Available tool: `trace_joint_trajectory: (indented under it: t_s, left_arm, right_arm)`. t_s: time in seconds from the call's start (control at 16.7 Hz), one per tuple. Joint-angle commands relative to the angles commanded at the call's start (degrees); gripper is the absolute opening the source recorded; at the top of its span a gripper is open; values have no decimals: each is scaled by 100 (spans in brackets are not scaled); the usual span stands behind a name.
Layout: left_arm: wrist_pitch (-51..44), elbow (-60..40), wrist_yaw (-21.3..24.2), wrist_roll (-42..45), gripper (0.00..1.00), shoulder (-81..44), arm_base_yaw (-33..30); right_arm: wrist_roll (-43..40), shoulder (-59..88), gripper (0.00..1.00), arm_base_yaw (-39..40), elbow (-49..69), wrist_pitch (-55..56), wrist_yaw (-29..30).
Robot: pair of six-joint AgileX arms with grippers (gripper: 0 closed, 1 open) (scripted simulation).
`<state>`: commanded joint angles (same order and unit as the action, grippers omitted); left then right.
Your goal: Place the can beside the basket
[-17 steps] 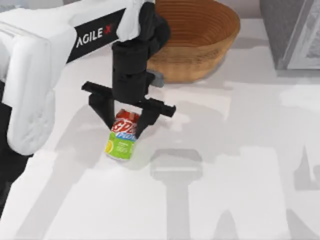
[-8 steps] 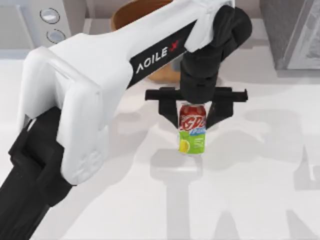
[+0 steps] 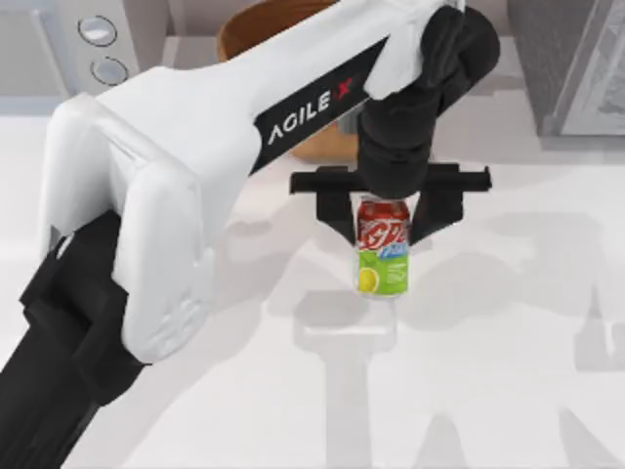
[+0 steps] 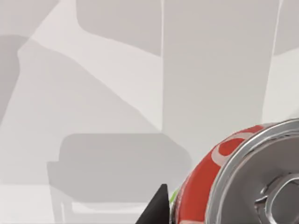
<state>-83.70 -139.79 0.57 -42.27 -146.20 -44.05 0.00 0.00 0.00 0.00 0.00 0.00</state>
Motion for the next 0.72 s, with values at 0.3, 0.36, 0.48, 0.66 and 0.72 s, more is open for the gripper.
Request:
trace_joint_trajectory:
  t_s: [0.3,0.36,0.48,0.66,0.72]
  left_arm:
    - [207,233,-7,-13,0,27,-26]
    - [207,233,-7,-13,0,27,-26]
    - [207,233,-7,-13,8,27,-26]
    - [207,233,-7,-13,30,27,-26]
    - [207,233,-7,-13,38,27,-26]
  right_arm:
    - [0,0,100,0,0,0,0]
    - [0,0,100,0,0,0,0]
    - [0,0,100,0,0,0,0]
    - [0,0,100,0,0,0,0]
    - [0,0,100,0,0,0,0]
